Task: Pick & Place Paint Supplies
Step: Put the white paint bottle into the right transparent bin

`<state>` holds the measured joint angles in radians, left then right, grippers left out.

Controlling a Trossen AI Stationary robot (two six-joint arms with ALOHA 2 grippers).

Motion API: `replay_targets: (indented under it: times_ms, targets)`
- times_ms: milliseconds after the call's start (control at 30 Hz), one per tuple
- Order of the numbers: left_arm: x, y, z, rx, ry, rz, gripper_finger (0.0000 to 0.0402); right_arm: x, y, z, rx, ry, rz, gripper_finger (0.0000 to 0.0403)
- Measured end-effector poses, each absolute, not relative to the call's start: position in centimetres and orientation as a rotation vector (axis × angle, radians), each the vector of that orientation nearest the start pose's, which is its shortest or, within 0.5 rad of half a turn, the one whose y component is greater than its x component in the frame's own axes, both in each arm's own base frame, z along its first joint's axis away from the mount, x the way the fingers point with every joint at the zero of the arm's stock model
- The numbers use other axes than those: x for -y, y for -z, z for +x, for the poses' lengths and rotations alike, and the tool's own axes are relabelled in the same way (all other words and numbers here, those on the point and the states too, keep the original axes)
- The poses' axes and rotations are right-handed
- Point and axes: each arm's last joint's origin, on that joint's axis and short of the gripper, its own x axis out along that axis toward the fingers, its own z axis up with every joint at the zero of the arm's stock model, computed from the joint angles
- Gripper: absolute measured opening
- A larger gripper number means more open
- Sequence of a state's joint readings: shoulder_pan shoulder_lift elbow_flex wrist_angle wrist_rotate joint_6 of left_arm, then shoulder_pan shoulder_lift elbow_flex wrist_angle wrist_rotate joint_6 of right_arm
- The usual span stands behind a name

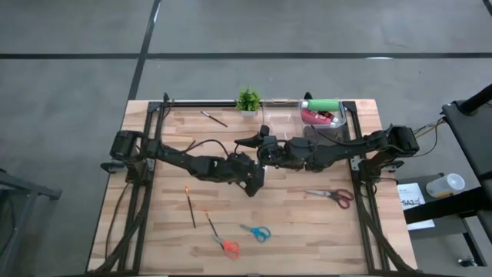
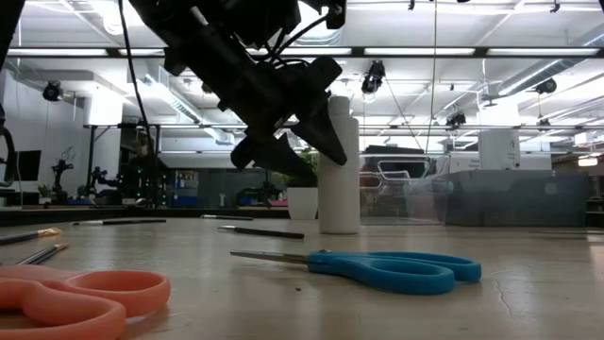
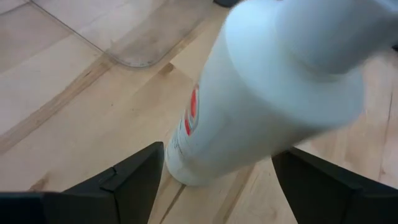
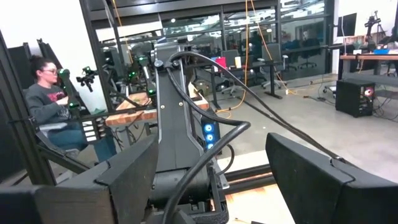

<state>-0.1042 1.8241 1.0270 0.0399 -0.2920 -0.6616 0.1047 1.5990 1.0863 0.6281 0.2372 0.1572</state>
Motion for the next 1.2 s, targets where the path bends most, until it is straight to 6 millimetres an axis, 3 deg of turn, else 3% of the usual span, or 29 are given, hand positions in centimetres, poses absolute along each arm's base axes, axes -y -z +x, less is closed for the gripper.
replay_targets:
  times_ms: [533,767,967,1200]
  targets:
    - [5.0,-18.7,34.0,-0.662,-0.461,-0.371,0.0281,-3.1,-31.0,36.4,0.12,0.121,0.175,0.0295]
    - [5.4,-18.6,32.5,-0.604,-0.472,-0.308,0.0267,-3.2,-31.0,36.4,0.116,0.121,0.175,0.0295]
    - [5.7,-17.8,29.9,-0.545,-0.476,-0.3,0.0266,-3.1,-30.9,36.4,0.104,0.123,0.173,0.0295]
    - [5.5,-17.3,25.5,-0.428,-0.445,-0.338,0.0266,-3.1,-30.6,36.5,0.077,0.125,0.168,0.0295]
